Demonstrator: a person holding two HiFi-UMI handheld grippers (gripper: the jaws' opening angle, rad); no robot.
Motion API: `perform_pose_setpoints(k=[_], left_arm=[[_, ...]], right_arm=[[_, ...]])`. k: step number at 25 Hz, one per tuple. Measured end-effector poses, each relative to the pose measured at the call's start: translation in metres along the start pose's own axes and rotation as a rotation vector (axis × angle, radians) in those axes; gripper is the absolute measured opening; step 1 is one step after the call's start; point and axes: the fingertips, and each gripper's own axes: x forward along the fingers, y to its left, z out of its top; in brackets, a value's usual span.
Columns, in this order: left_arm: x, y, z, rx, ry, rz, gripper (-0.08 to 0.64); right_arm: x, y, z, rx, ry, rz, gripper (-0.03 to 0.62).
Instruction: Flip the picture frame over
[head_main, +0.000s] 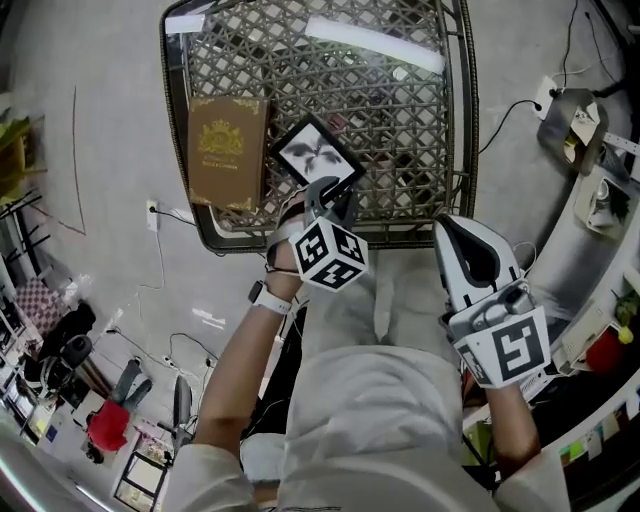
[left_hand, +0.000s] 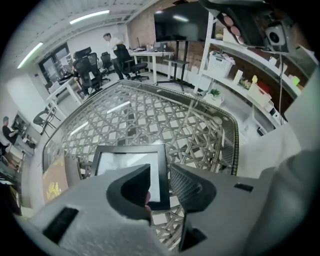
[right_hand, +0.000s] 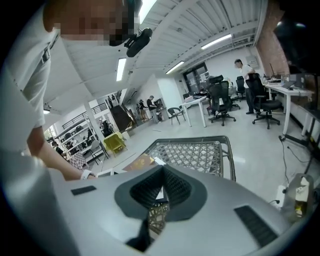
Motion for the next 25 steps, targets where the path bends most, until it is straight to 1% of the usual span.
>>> perform_pose_setpoints(k=[4, 8, 14, 16, 19, 25], left_arm=[[0.009, -0.005, -0.004, 0.009, 0.027, -0.035, 0.123], [0.017, -0.005, -0.01, 0.024, 0.058, -0.047, 0.123], [0.019, -0.001, -0.01, -0.01, 0.06, -0.02, 0.106], [0.02, -0.001, -0.01, -0.009, 0.058, -0.015, 0.101], [0.019, -0.003, -0.011, -0.009, 0.062, -0.019, 0.081], [0.021, -0.004, -0.011, -0.057, 0.069, -0.034, 0.074]], right_arm=[[0.0, -0.004, -0.004, 0.015, 0.009, -0.008, 0.017], [0.0, -0.004, -0.004, 0.023, 0.012, -0.011, 0.017], [0.0, -0.003, -0.005, 0.021, 0.014, -0.005, 0.017], [0.0, -0.002, -0.006, 0.019, 0.015, -0.004, 0.017], [-0.001, -0.001, -0.006, 0.019, 0.014, -0.004, 0.017], [-0.003, 0.0, -0.006, 0.021, 0.006, -0.006, 0.017]])
